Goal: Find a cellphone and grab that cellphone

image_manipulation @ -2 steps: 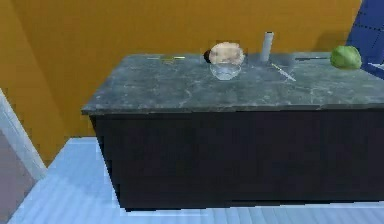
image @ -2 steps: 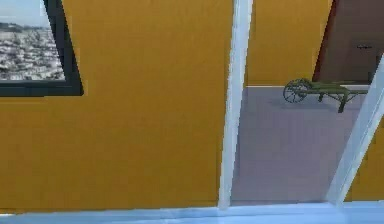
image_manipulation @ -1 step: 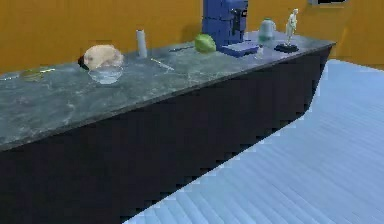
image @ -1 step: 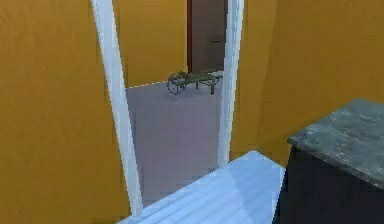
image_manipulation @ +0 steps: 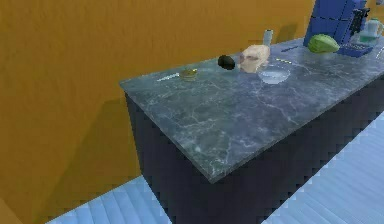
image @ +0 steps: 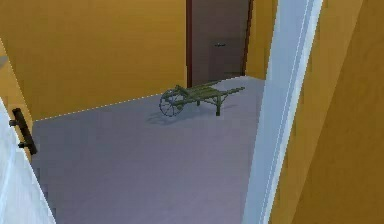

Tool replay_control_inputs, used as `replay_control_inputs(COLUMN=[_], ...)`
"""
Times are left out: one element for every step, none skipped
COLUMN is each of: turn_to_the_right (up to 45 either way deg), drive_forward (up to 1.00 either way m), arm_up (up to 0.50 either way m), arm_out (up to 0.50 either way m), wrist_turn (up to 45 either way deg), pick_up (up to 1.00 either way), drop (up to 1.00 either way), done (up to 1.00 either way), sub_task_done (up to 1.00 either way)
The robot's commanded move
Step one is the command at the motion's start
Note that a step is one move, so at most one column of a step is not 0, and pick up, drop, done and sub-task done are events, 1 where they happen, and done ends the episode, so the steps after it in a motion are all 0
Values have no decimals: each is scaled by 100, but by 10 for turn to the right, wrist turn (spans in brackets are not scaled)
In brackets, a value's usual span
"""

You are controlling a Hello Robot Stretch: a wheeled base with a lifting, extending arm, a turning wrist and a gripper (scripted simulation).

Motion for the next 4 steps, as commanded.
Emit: replay_control_inputs(turn_to_the_right=[30,0,-360,0], drive_forward=[0,50,0,10], arm_up=[0,0,0,0], arm_out=[0,0,0,0], wrist_turn=[0,0,0,0], pick_up=[0,0,0,0], drop=[0,0,0,0], done=[0,0,0,0], sub_task_done=[0,0,0,0])
